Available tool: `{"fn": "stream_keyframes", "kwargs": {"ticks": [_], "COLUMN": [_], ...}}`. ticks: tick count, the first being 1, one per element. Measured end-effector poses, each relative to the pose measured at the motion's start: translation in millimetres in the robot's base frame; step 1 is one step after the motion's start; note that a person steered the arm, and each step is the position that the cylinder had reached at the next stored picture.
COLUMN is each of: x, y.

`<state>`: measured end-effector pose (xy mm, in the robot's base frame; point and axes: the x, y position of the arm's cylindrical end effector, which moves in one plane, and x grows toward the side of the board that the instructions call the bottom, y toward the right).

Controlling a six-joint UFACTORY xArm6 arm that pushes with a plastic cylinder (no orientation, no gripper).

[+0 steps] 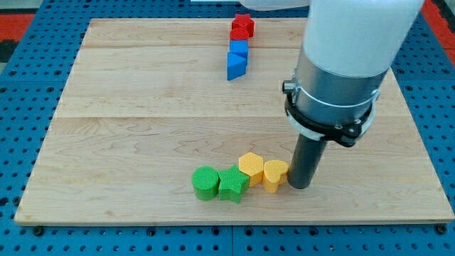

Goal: Slightly adjust the green circle beside the green star

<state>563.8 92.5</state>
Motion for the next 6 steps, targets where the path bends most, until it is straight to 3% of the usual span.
{"fn": "stream_keyframes", "kwargs": {"ticks": [1, 2, 4, 6], "x": [1.7, 30.9, 55.1, 50.4], "y": [1.0, 4.8, -89.7, -122.8]}}
